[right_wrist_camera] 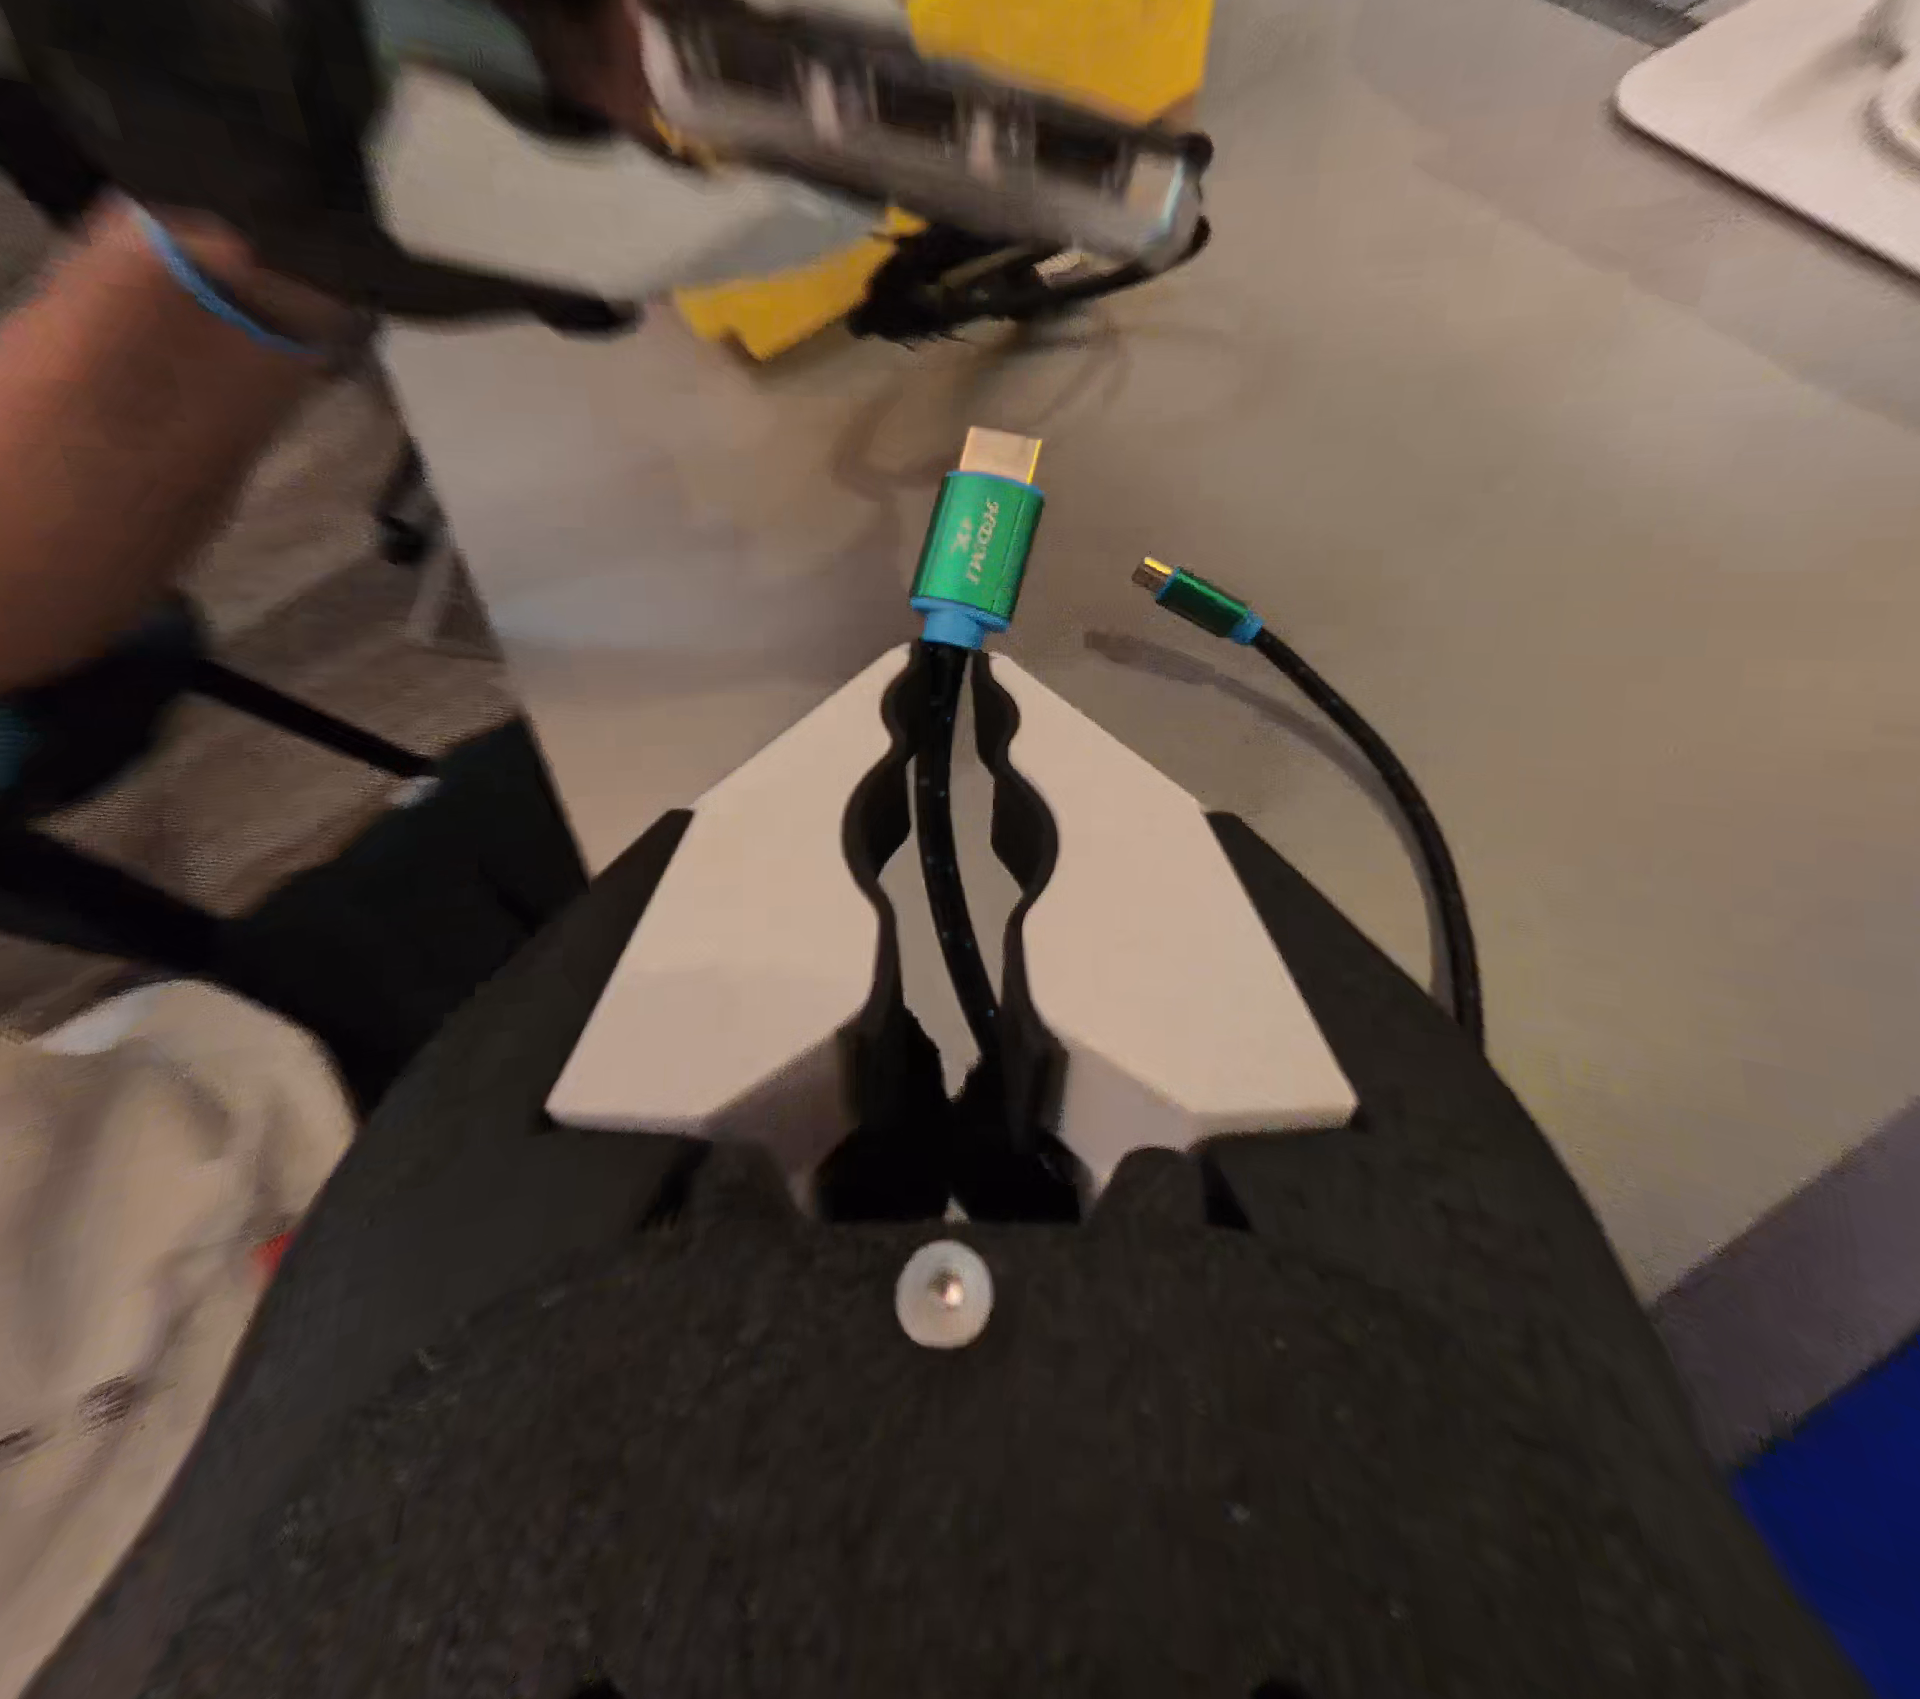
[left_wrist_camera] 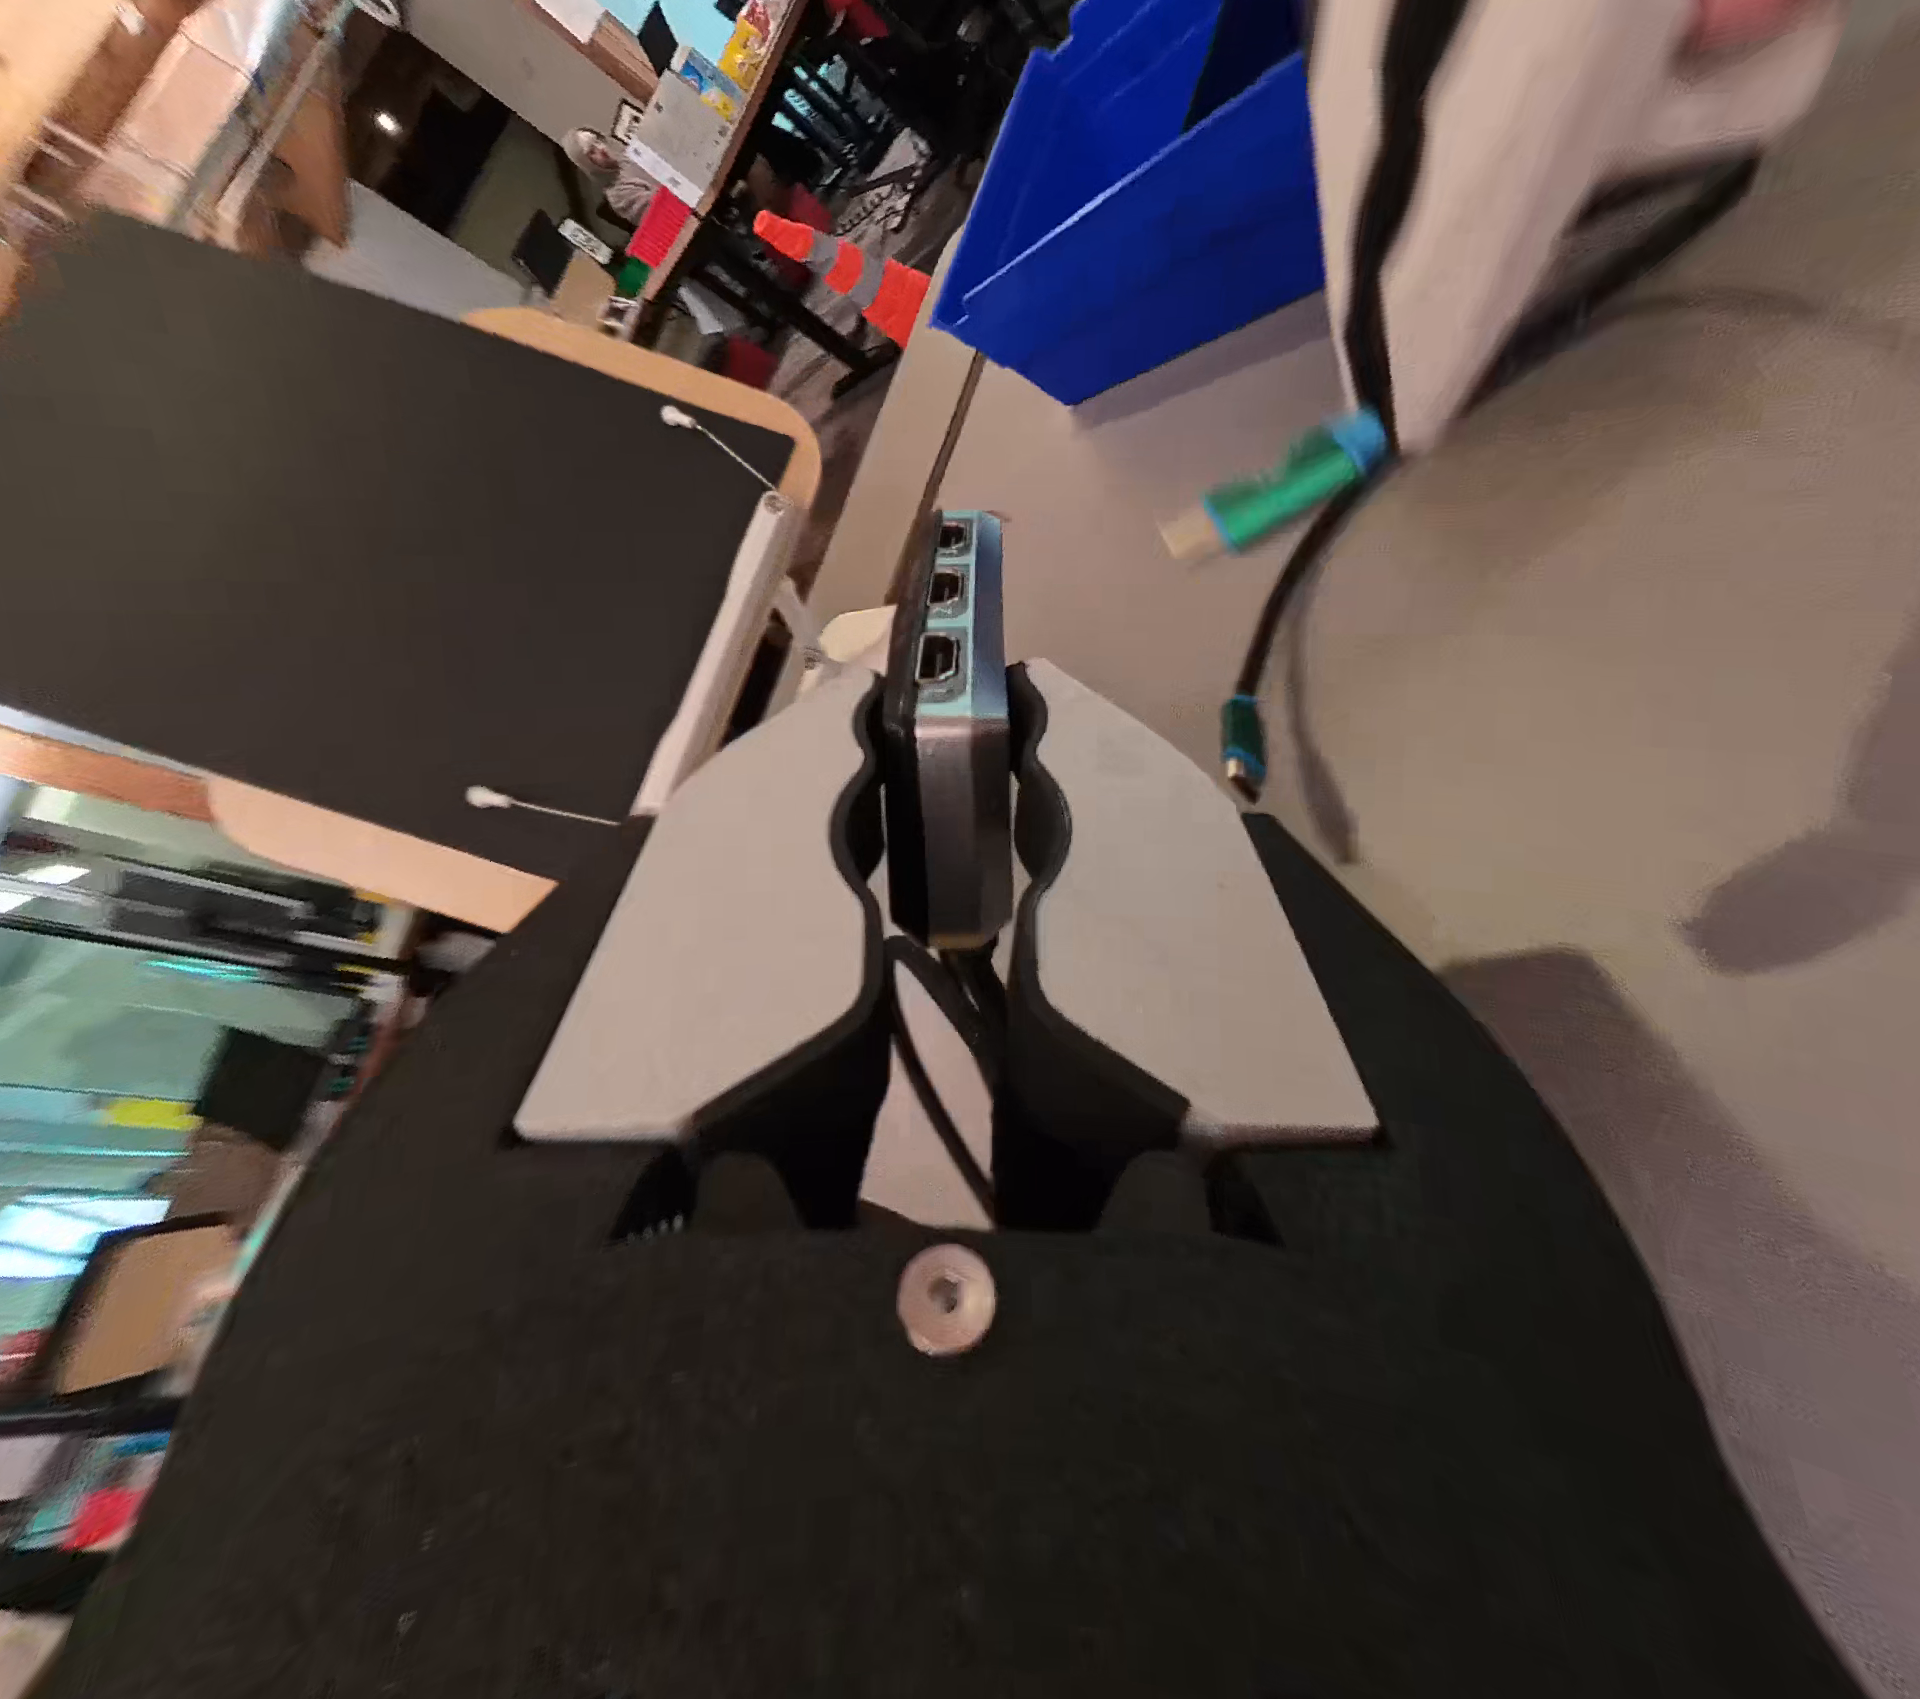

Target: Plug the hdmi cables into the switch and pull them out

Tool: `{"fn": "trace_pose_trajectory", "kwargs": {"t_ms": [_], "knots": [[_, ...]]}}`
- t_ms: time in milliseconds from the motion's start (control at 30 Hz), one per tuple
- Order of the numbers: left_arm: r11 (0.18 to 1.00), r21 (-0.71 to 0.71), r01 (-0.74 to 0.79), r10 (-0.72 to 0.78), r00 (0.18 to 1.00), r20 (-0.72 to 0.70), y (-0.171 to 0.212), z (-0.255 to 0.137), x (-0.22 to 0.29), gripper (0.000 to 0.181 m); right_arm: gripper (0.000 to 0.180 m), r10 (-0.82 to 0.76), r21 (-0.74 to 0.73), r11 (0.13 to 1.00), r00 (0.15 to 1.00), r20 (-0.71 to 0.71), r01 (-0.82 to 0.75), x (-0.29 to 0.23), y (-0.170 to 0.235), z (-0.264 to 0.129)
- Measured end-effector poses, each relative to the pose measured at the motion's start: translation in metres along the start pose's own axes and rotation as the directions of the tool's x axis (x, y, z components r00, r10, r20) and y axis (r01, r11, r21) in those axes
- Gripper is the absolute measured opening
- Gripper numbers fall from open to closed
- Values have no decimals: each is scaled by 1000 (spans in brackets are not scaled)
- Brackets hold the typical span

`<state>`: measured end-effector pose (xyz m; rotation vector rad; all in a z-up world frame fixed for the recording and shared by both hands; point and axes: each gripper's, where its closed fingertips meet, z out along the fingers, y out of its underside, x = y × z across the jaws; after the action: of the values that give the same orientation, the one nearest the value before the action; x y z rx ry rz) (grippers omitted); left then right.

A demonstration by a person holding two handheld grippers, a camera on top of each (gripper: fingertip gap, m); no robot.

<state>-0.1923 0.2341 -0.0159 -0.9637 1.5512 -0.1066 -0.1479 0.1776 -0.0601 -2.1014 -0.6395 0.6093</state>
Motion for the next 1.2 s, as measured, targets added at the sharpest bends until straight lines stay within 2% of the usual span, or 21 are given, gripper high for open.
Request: {"fn": "trace_pose_trajectory", "kwargs": {"t_ms": [133, 233, 300, 700, 1200], "knots": [[977, -41, -210, 212, 976, 43, -7, 6, 26, 21, 8, 100, -52, 994, 984, 150, -94, -18, -6, -33], [958, -43, -285, 287, 955, 77, -12, 11, 42, 21, 8, 208, -119, 976, 944, 256, -183, -28, 4, -38], [949, -48, -311, 314, 948, 53, -11, 16, 54, 21, 8, 241, -153, 967, 920, 309, -201, -34, 11, -35], [919, -62, -390, 389, 921, -22, -8, 28, 83, 20, 8, 213, -281, 949, 947, 241, -142, -35, 37, -15], [877, -90, -472, 471, 882, -25, -6, 29, 89, 20, 8, 257, -334, 925, 944, 208, -178, -30, 50, -10]]}}
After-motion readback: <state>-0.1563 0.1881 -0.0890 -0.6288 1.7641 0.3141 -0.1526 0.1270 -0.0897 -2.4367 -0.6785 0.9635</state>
